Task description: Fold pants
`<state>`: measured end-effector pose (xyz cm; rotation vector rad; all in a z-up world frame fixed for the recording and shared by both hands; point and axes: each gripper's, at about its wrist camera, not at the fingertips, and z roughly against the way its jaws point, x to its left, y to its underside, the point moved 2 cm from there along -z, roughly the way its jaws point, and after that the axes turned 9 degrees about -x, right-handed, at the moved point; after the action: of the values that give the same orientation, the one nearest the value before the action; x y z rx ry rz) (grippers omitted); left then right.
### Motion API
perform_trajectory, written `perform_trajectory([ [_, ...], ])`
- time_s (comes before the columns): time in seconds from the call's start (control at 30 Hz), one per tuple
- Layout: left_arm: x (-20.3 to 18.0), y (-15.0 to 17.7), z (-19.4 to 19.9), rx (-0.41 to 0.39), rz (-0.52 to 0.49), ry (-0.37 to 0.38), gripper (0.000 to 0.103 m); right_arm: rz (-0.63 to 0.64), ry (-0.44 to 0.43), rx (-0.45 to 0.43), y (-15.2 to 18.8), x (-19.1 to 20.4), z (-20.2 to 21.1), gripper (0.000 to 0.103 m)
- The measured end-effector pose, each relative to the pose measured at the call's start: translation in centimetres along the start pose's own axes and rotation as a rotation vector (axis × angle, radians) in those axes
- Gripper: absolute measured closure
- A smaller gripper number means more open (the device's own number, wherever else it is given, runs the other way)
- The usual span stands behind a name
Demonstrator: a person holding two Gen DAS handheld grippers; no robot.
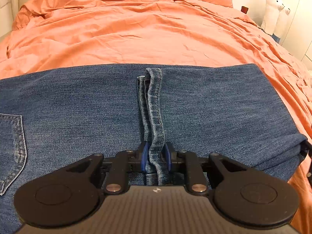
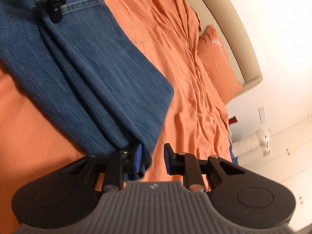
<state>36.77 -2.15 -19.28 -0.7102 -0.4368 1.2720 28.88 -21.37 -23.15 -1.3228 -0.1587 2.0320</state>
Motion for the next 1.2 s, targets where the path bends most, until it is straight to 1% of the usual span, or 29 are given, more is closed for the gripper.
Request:
perform_trajectory([
  [0.1,-0.1,0.0,0.0,0.002,-0.008,-0.005,0.079,0.022,-0.014,-0.020,-0.5,0.3,0.7,0.096],
  [0.17,-0.2,0.0,0.1,0.000,-0.009,-0.005,0.079,0.032,-0.019,-0.035,-0.9,0.7,0.5,0.096],
  [0.27,-0.1,0.0,0.1,0.000,-0.007,-0.002,0.079,0.061,-0.050,-0.058,-1.6,1.5,0.3,0.096],
  [0.3,0.0,0.0,0.1,0.000,-0.007,-0.002,0.079,0.080,-0.052,-0.056,-1.7,1.7,0.1,0.096],
  [0.37,-0.1,0.0,0.1,0.000,-0.010,-0.002,0.079,0.082,-0.041,-0.013,-1.2,1.5,-0.8,0.094],
  [0.43,0.0,0.0,0.1,0.000,-0.010,0.000,0.079,0.053,-0.040,0.042,-0.3,0.7,-1.6,0.092],
  [0.5,0.0,0.0,0.1,-0.001,-0.005,0.004,0.078,0.013,-0.052,0.050,0.7,-0.1,-1.8,0.088],
  [0.53,0.0,0.0,0.1,0.000,-0.005,0.004,0.078,-0.016,-0.060,0.051,0.8,-0.4,-1.7,0.089],
  [0.57,0.0,0.0,0.1,0.000,-0.005,0.004,0.078,-0.037,-0.075,0.052,0.7,-0.4,-1.6,0.093],
  [0.6,0.0,0.0,0.1,0.001,-0.006,0.003,0.078,-0.054,-0.089,0.057,0.5,-0.3,-1.5,0.103],
  [0.63,0.1,0.0,0.1,0.001,-0.006,0.003,0.078,-0.072,-0.085,0.058,0.5,-0.3,-1.3,0.103],
  [0.73,0.2,0.0,0.1,0.003,0.003,0.009,0.077,-0.178,-0.095,0.058,0.5,-1.6,0.0,0.103],
  [0.77,0.2,0.0,0.1,0.004,0.004,0.009,0.077,-0.189,-0.096,0.064,0.8,-1.5,0.2,0.103],
  [0.83,0.0,0.0,0.1,0.006,-0.001,0.004,0.077,-0.202,-0.106,0.109,1.9,-1.0,0.0,0.103],
  [0.87,0.0,0.0,0.0,0.006,-0.003,0.001,0.077,-0.233,-0.114,0.153,2.9,-0.9,-0.3,0.103],
  [0.9,0.0,0.0,0.0,0.006,-0.004,0.001,0.077,-0.295,-0.139,0.178,4.0,-1.1,-0.6,0.103],
  [0.93,0.0,0.0,0.0,0.005,-0.004,0.002,0.077,-0.342,-0.153,0.180,4.8,-1.4,-0.6,0.103],
  [1.0,-0.1,0.0,0.0,0.005,-0.006,0.000,0.077,-0.330,-0.141,0.169,5.2,-1.5,-0.2,0.103],
  [1.1,0.0,0.0,0.0,0.006,-0.009,0.001,0.077,-0.339,-0.109,0.096,4.1,-2.5,0.8,0.103],
  [1.13,0.1,-0.1,0.0,0.007,-0.009,0.002,0.077,-0.369,-0.120,0.076,3.7,-3.2,0.9,0.103],
  [1.2,0.1,-0.1,0.1,0.008,-0.008,0.004,0.077,-0.476,-0.140,0.043,3.0,-5.1,0.8,0.103],
])
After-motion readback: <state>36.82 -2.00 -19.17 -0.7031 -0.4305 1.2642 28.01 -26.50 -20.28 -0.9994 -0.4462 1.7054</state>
